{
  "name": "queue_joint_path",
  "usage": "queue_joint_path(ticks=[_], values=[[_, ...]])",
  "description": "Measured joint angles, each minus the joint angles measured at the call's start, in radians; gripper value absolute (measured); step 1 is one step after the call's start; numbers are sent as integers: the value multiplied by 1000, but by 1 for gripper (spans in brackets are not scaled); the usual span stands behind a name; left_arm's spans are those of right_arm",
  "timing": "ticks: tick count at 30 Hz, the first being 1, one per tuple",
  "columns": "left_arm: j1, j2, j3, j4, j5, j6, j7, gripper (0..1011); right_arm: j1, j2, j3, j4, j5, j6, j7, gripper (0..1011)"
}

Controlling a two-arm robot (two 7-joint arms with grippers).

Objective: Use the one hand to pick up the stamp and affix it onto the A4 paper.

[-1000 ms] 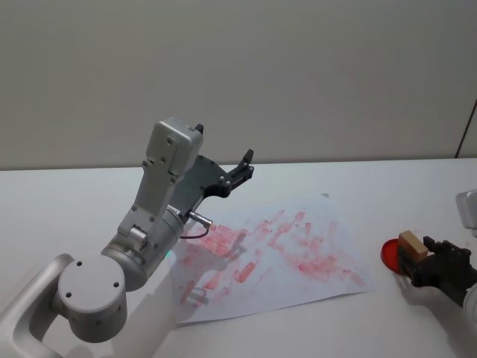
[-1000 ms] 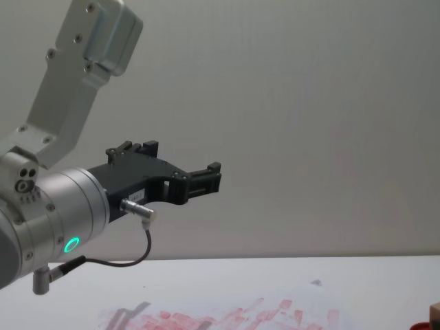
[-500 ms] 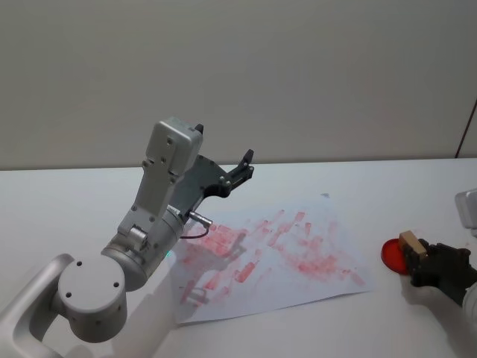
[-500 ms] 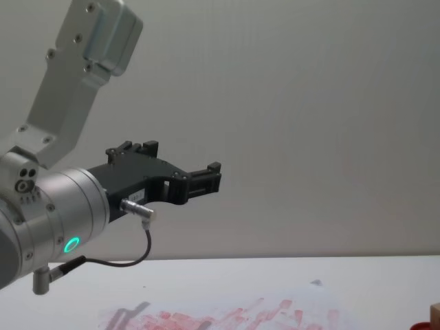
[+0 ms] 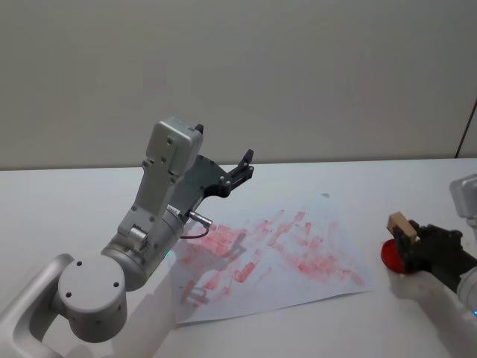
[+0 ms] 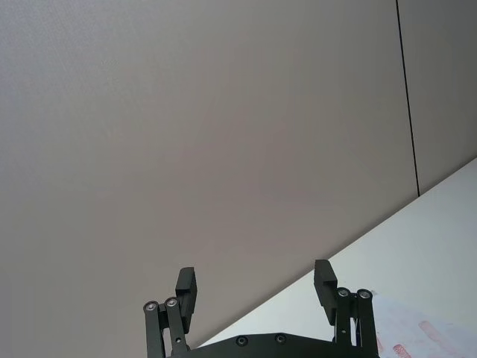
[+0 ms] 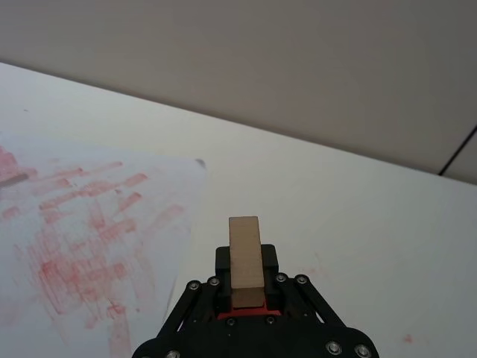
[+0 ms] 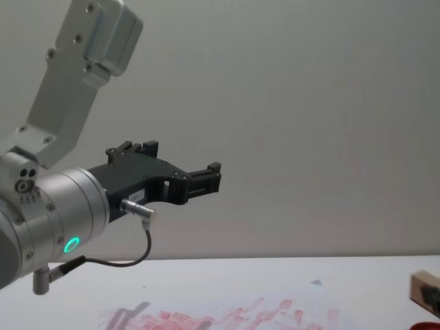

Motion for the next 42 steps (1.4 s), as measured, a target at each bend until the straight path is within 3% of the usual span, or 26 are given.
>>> queue_joint_path(ticks=[9,20,29,42], values=[[0,0,0,0,0,0,0,1001,35,-21,-18,-4,-24,-63,78,216],[0,0,0,0,0,0,0,1001,85,-61,-52,34,-35,-111,213,216],[0,0,0,0,0,0,0,1001,115,-90,-82,91,-36,-100,315,216],[0,0,0,0,0,0,0,1001,138,-121,-117,179,-48,-53,362,216]])
